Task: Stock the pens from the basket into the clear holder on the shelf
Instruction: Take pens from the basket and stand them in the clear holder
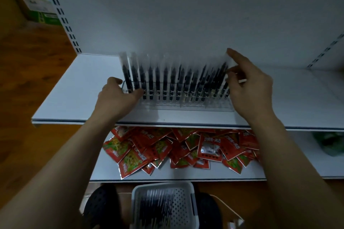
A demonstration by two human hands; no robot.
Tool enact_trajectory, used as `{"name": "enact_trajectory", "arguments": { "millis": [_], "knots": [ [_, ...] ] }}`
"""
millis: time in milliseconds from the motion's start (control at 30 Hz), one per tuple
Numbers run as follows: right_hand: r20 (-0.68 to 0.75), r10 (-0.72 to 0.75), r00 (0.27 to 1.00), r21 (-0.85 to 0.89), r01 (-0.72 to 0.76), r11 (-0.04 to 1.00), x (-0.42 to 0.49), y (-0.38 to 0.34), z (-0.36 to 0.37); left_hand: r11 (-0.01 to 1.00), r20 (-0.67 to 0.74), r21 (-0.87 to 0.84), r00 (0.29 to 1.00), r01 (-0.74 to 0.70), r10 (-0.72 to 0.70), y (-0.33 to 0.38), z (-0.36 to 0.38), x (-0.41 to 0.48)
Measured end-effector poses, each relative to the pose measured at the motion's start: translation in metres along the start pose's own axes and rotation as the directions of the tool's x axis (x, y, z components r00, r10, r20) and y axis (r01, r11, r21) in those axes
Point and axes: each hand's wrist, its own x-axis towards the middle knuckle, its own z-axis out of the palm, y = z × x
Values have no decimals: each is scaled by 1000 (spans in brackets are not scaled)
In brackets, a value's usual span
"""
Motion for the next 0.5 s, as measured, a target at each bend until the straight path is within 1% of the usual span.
{"name": "enact_trajectory", "arguments": {
  "millis": [67,167,267,300,333,400,500],
  "knots": [
    [90,18,996,-4,-18,1000,-3,-2,-4,1000,3,-18,1000,3,-3,1,1,-1],
    [125,57,990,14,-59,998,-4,-4,-7,999,-4,-51,1000,9,-9,2,2,-4],
    [178,183,967,165,-213,963,-5,-7,-7,997,-17,-76,1000,13,-14,3,4,-8],
    [222,210,952,190,-254,948,-5,-9,-7,996,-27,-85,999,18,-21,3,5,-10],
    [270,213,939,179,-267,947,-5,-10,-8,995,-35,-94,999,26,-29,4,6,-13],
    [337,185,923,100,-231,968,-4,-13,-12,992,-44,-117,998,45,-50,5,7,-17],
    [365,136,921,-2,-145,989,-6,-17,-12,988,-46,-138,996,64,-71,4,6,-20]
  ]
}}
